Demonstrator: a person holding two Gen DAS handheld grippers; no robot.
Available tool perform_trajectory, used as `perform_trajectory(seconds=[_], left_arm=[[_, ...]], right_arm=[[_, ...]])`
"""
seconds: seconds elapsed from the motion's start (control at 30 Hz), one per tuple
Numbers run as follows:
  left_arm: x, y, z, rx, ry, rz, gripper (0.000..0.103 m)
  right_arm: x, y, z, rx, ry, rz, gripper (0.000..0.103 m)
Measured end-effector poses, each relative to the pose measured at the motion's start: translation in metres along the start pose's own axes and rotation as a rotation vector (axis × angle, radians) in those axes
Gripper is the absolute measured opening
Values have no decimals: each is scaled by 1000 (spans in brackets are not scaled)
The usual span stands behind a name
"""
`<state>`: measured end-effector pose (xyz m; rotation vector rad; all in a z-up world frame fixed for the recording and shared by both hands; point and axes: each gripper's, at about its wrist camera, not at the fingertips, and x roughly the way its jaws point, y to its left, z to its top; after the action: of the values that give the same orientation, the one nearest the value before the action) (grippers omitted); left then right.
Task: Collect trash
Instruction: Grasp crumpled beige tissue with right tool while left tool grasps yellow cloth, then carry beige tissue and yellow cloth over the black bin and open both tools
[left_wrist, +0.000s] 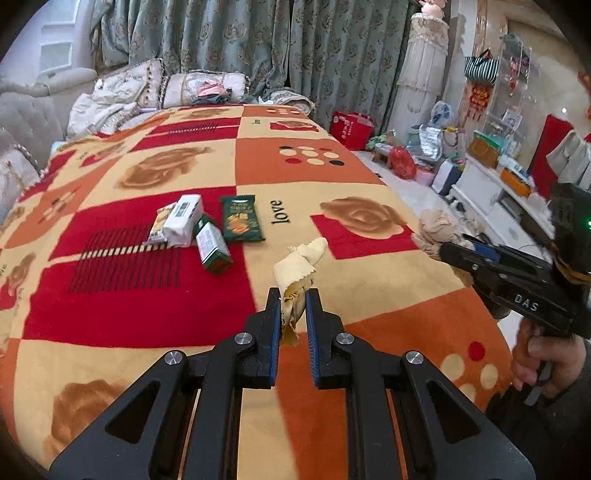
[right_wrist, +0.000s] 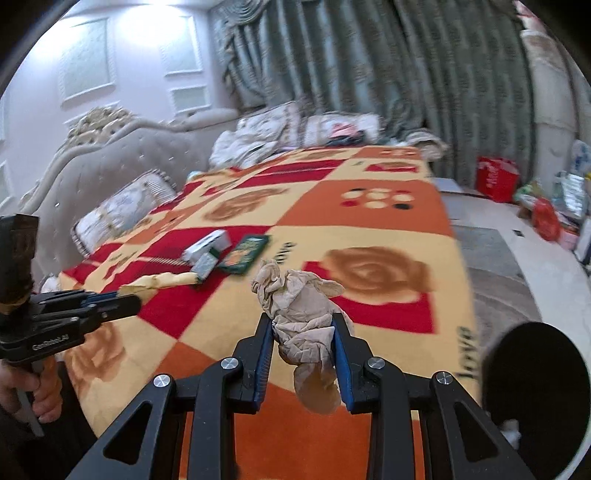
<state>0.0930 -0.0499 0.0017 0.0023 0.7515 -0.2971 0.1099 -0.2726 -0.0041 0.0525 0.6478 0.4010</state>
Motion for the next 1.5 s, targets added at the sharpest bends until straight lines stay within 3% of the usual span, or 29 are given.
perform_trajectory(seconds=[0.1,0.4,0.77,0.93,1.03,1.1,1.17,1.27,1.4,1.5], left_arm=[[2,-19,5,1,16,49,11],[20,-52,7,40,55,100,11],[37,-64,6,54,84,101,11],[43,-70,5,69,94,90,11],[47,-78,6,88,93,44,11],[49,-89,8,116,82,-17,11],[53,-105,10,158,79,-83,11],[60,-134,16,235,74,-161,11],[71,-180,34,327,52,-262,11],[89,-213,45,368,65,-318,11]], right_arm=[[-14,-15,-4,28,-12,-41,29],[-43,-44,-15,43,-45,-115,29],[-63,-76,-20,116,-106,-207,29],[-74,-87,-22,155,-178,-309,29],[-78,-103,-26,203,-188,-358,29],[-78,-118,-27,248,-144,-376,29],[-82,-133,-30,267,-118,-470,29],[-90,-157,-38,334,-102,-534,29],[-98,-184,-50,412,-71,-569,29],[-103,-200,-58,471,-75,-546,29]])
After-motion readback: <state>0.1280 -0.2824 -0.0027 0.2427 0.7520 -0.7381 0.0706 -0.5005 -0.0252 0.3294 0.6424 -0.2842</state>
